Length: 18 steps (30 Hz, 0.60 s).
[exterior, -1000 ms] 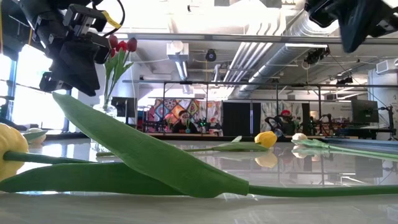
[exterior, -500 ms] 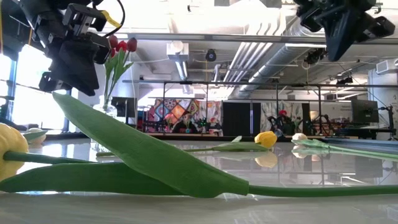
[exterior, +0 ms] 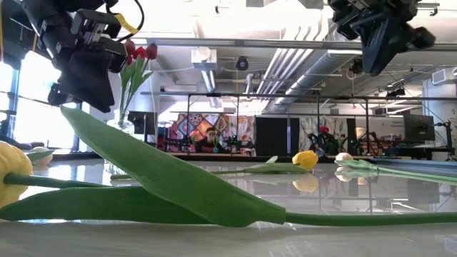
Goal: Sort flowers into vase by color
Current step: Put the right white flower into the yellow vase
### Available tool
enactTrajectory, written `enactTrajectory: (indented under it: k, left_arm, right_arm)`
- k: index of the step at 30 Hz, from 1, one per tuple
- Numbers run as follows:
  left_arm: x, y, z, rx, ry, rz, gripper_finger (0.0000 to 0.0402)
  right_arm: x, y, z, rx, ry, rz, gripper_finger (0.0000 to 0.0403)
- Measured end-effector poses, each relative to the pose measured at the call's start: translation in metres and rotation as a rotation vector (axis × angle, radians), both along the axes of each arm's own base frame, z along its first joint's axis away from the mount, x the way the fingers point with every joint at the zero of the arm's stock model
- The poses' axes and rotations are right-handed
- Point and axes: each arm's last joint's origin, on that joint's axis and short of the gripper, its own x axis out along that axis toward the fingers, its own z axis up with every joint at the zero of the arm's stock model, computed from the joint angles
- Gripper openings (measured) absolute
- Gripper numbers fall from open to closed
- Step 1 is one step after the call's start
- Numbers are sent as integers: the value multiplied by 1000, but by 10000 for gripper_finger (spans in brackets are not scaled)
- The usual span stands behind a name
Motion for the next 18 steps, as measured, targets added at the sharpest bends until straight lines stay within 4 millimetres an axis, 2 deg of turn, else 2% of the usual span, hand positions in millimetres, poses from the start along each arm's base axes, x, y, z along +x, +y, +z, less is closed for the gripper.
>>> enactTrajectory:
  k: [5,12,18]
  left_arm:
    - [0,0,0,57,-4,-51,60]
    - [1,0,1,26,-15,-49,60]
    - [6,-1,5,57,-85,-91,60]
  right_arm:
    - [7,-20,2,-8,-48,-3,61]
    - [19,-29,7,-76,-177,0,62]
    - [14,-37,5,-124,-125,-100,62]
